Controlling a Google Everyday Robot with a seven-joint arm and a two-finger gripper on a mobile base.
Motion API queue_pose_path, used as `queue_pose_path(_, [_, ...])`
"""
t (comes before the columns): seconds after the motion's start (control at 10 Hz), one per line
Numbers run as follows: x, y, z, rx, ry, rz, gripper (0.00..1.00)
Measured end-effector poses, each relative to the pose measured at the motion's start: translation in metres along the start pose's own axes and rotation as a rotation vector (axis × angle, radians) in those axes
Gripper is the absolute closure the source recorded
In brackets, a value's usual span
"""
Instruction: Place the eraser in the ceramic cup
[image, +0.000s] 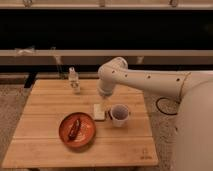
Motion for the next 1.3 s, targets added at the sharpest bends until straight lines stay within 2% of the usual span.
queue_pose_path(0.4, [0.017,0.012,0.037,-0.078,0.053,0.009,0.20])
queue_pose_path(0.7, [0.028,0.024,0.061,-0.116,0.089,0.025,0.20])
queue_pose_path(1.0, [0.038,0.025,0.069,-0.136,0.119,0.037,0.20])
queue_pose_path(1.3, [0.046,0.023,0.071,-0.140,0.141,0.042,0.20])
